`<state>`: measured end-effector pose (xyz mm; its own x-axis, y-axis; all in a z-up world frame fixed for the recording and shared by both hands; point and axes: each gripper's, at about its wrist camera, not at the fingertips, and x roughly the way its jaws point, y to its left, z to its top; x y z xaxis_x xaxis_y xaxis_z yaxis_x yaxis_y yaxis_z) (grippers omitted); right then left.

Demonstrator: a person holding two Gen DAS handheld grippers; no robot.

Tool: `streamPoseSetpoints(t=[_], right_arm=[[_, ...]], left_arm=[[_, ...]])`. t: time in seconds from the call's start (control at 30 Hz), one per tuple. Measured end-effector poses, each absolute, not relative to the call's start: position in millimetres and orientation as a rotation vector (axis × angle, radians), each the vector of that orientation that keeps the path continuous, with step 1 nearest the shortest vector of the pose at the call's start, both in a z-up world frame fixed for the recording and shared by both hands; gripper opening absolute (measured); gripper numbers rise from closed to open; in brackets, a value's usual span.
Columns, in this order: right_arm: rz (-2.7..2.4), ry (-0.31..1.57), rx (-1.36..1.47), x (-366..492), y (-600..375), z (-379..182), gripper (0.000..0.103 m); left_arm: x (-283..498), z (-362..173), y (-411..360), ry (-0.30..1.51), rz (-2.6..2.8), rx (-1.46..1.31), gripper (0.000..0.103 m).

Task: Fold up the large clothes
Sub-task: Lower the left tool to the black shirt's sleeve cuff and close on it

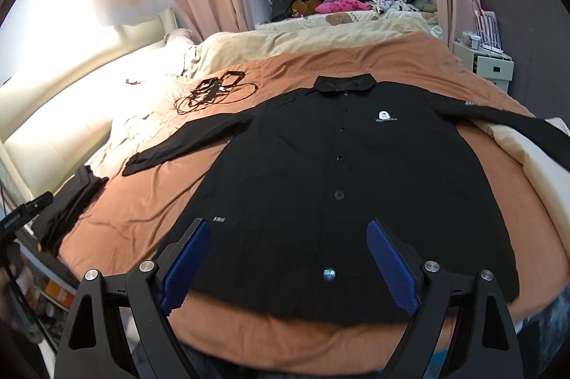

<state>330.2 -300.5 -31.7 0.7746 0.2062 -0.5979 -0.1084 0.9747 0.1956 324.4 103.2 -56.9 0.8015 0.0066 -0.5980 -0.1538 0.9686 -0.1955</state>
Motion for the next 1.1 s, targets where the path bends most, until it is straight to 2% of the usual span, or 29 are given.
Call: streamPoseSetpoints(t=[0.1,0.23,0.3,0.4,0.5,0.57,0.67,1.1], right_arm=[[0.181,0.680,0.149,355.2,-298.8,-30.5,0.079],[0.197,0.699,0.151,388.3,-297.6,-30.4,0.074],[0.207,0.713,0.146,407.9,-294.3,-30.6,0.067],[0.210,0.731,0.132,433.4,-290.9,-31.4,0.060],[0.203,0.737,0.119,459.9,-289.2,-31.5,0.059],[0.206,0.749,0.110,478.7,-286.8,-32.8,0.057],[0.212,0.765,0.099,503.7,-284.6,-33.9,0.053],[0.212,0.823,0.067,588.5,-262.1,-57.2,0.053]], left_arm=[[349.9,-58.6,112.5,0.655,0.094,-0.256,0.075],[390.4,-65.1,127.3,0.694,0.095,-0.298,0.069],[411.5,-70.2,135.6,0.718,0.094,-0.324,0.063],[440.3,-79.2,148.7,0.753,0.105,-0.366,0.062],[469.0,-89.7,162.7,0.782,0.124,-0.406,0.061],[489.6,-99.4,171.1,0.809,0.134,-0.432,0.054],[514.4,-113.0,183.0,0.842,0.128,-0.492,0.054],[595.7,-180.8,219.7,1.007,0.245,-0.654,0.054]])
